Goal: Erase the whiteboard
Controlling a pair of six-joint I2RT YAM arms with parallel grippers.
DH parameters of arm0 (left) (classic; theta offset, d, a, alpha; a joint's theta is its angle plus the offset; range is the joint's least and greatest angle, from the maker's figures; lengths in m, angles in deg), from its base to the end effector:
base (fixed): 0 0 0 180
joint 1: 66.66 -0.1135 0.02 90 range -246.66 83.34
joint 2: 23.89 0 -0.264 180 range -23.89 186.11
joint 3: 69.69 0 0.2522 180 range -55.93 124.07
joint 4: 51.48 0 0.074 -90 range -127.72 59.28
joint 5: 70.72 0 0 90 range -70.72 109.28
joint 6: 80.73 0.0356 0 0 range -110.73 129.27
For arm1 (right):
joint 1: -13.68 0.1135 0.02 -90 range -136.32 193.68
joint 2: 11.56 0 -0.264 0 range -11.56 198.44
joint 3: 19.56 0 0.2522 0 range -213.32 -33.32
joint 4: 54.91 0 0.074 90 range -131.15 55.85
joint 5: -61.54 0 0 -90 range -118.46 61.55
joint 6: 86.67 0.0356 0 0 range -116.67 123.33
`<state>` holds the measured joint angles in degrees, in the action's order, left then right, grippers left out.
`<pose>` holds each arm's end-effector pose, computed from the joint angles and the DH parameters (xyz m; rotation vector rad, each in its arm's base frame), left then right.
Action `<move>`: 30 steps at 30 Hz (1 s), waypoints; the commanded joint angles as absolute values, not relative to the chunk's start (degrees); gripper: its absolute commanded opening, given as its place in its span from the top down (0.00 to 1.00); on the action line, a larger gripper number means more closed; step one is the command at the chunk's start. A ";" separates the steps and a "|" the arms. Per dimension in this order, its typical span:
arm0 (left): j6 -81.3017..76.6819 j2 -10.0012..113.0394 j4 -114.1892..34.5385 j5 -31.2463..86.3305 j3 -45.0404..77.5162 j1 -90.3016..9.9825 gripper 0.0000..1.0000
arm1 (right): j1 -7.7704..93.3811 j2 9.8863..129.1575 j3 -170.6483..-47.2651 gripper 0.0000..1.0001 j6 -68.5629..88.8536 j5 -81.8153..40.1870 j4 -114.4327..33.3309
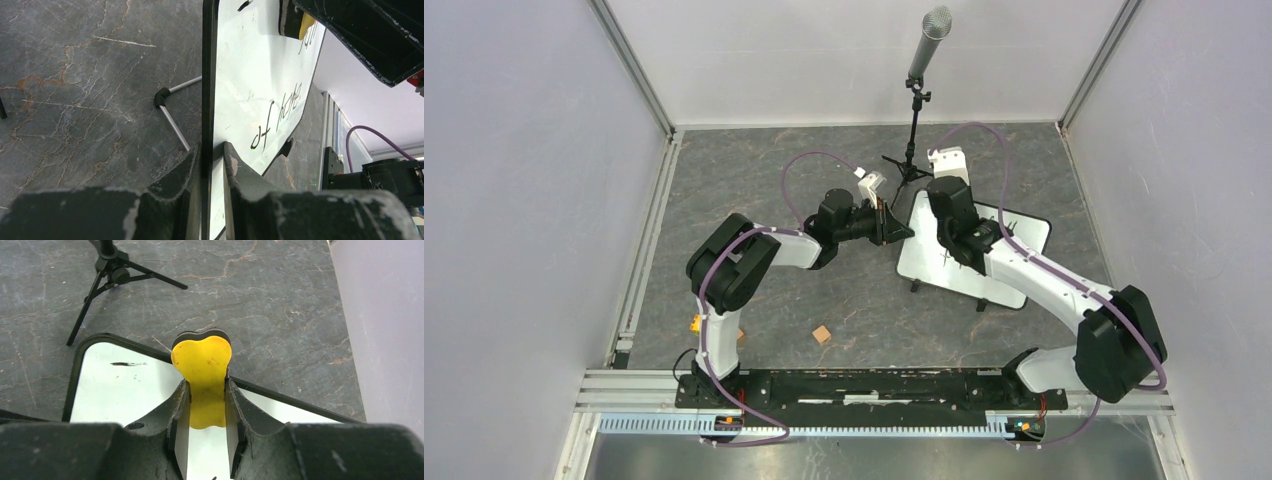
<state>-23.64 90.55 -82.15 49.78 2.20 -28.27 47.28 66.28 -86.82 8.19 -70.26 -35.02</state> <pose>0.3160 -0.2734 0.1617 0.5154 1.8950 -1.3318 0.2621 0.1457 0.2743 -0.0706 1.9720 -0.3320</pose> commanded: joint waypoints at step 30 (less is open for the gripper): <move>-20.25 87.71 -81.63 44.51 0.85 -28.08 0.98 | 48.83 68.25 -83.90 0.80 8.04 -78.20 -41.31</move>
